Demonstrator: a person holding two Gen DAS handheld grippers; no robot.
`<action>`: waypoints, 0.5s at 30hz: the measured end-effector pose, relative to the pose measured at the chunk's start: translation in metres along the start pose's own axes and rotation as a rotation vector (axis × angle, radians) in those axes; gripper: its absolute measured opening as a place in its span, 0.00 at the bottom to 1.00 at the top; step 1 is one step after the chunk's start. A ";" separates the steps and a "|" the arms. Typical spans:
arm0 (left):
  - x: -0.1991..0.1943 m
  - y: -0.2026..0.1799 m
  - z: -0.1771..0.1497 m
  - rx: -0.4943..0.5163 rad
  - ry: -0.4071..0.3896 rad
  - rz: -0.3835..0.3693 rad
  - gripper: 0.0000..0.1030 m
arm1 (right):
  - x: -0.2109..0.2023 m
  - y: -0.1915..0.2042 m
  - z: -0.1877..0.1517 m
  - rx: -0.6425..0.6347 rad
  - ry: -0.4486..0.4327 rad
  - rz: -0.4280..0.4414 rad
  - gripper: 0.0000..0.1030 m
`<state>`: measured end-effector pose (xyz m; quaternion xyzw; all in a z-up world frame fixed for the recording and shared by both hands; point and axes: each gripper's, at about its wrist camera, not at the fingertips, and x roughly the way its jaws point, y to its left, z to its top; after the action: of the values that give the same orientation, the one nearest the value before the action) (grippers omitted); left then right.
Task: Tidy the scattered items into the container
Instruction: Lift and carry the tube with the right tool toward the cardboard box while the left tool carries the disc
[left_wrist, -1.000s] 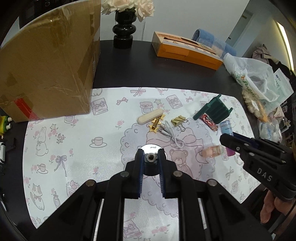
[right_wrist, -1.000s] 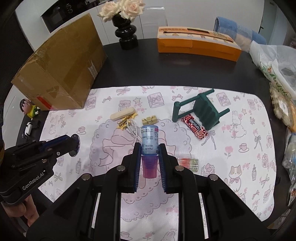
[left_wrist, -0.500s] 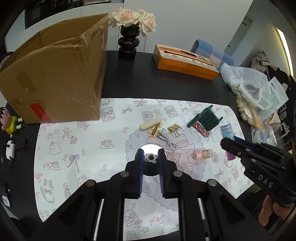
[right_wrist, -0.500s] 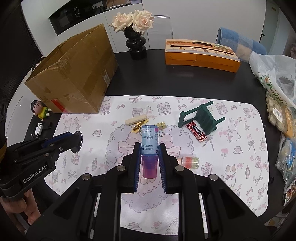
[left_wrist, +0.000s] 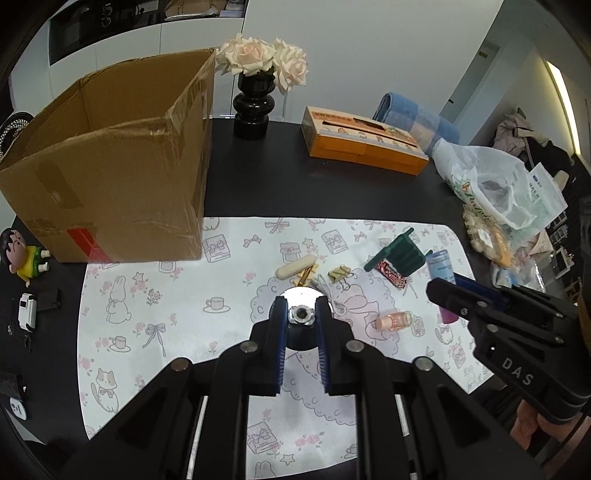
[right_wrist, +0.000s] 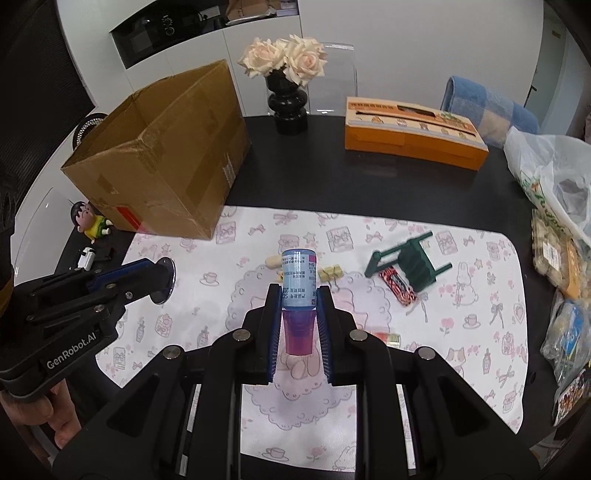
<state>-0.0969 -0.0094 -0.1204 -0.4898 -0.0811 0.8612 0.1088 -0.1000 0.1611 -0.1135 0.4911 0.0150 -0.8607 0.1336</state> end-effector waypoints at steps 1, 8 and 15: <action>-0.002 0.001 0.003 0.001 -0.005 0.003 0.14 | -0.001 0.004 0.004 -0.007 -0.005 0.003 0.19; -0.024 0.015 0.028 -0.006 -0.056 0.036 0.14 | -0.005 0.029 0.036 -0.054 -0.039 0.021 0.19; -0.046 0.035 0.055 -0.022 -0.092 0.076 0.14 | -0.011 0.052 0.068 -0.088 -0.073 0.046 0.19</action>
<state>-0.1253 -0.0572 -0.0633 -0.4535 -0.0768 0.8854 0.0670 -0.1396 0.1024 -0.0635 0.4534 0.0365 -0.8731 0.1754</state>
